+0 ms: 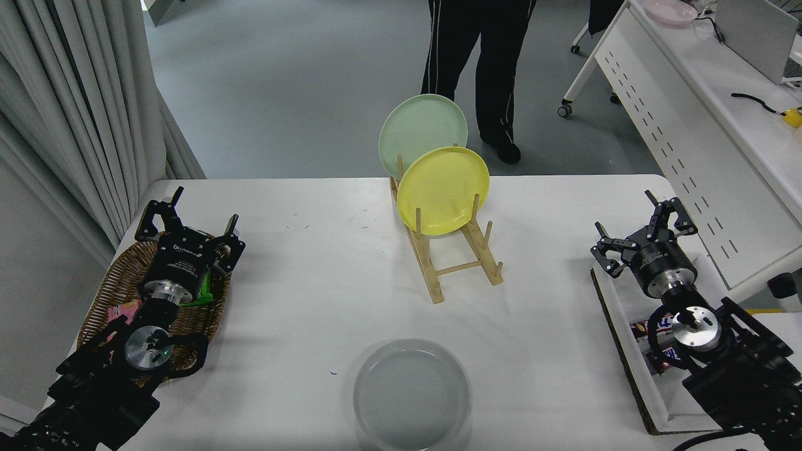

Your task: Place the plate on the table

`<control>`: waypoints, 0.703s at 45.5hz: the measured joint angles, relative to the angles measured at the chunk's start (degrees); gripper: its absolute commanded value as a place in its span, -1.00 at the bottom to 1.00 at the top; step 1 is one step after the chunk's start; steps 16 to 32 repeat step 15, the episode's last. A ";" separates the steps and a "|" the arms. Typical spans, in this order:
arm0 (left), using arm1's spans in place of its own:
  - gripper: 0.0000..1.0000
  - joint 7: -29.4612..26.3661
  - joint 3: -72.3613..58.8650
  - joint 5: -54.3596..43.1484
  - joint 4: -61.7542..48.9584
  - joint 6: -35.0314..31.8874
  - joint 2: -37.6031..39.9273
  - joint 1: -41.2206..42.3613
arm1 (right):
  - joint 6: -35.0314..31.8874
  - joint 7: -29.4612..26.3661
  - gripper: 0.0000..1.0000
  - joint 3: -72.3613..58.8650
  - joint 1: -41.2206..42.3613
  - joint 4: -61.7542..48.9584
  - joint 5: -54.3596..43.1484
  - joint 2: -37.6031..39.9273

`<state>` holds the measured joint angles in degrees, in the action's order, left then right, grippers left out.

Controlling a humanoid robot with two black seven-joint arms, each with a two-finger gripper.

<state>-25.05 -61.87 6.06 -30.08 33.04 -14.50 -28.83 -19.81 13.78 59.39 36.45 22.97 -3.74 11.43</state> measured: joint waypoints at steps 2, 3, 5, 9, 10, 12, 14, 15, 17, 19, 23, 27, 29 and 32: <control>1.00 0.00 0.00 0.00 0.00 0.00 0.00 0.00 | 0.01 0.09 1.00 -0.12 0.06 -0.05 0.00 -0.27; 1.00 0.00 0.00 0.00 0.00 0.00 0.00 0.00 | 0.01 0.15 1.00 -0.19 0.10 -0.07 0.00 -0.44; 1.00 0.00 0.00 0.00 0.00 0.00 0.00 0.00 | 0.01 0.20 1.00 -0.30 0.15 -0.08 0.00 -0.66; 1.00 0.00 0.00 0.00 0.00 0.00 0.00 0.00 | -0.11 0.33 1.00 -0.53 0.21 0.06 -0.01 -0.98; 1.00 0.00 0.00 0.00 0.00 0.00 0.00 0.00 | -0.14 0.35 1.00 -0.57 0.23 0.18 -0.01 -1.02; 1.00 0.00 0.00 0.00 0.00 0.00 0.00 0.00 | -0.20 0.39 1.00 -0.66 0.25 0.50 -0.05 -1.08; 1.00 0.00 0.00 0.00 0.00 0.00 0.00 0.00 | -0.24 0.42 1.00 -0.73 0.26 0.72 -0.05 -1.13; 1.00 0.00 0.00 0.00 0.00 0.00 0.00 0.00 | -0.25 0.43 1.00 -0.76 0.27 0.84 -0.06 -1.16; 1.00 0.00 0.00 0.00 0.00 0.00 0.00 0.00 | -0.25 0.43 1.00 -0.76 0.27 0.84 -0.06 -1.16; 1.00 0.00 0.00 0.00 0.00 0.00 0.00 0.00 | -0.25 0.43 1.00 -0.76 0.27 0.84 -0.06 -1.16; 1.00 0.00 0.00 0.00 0.00 0.00 0.00 0.00 | -0.25 0.43 1.00 -0.76 0.27 0.84 -0.06 -1.16; 1.00 0.00 0.00 0.00 0.00 0.00 0.00 0.00 | -0.25 0.43 1.00 -0.76 0.27 0.84 -0.06 -1.16; 1.00 0.00 0.00 0.00 0.00 0.00 0.00 0.00 | -0.25 0.43 1.00 -0.76 0.27 0.84 -0.06 -1.16; 1.00 0.00 0.00 0.00 0.00 0.00 0.00 0.00 | -0.25 0.43 1.00 -0.76 0.27 0.84 -0.06 -1.16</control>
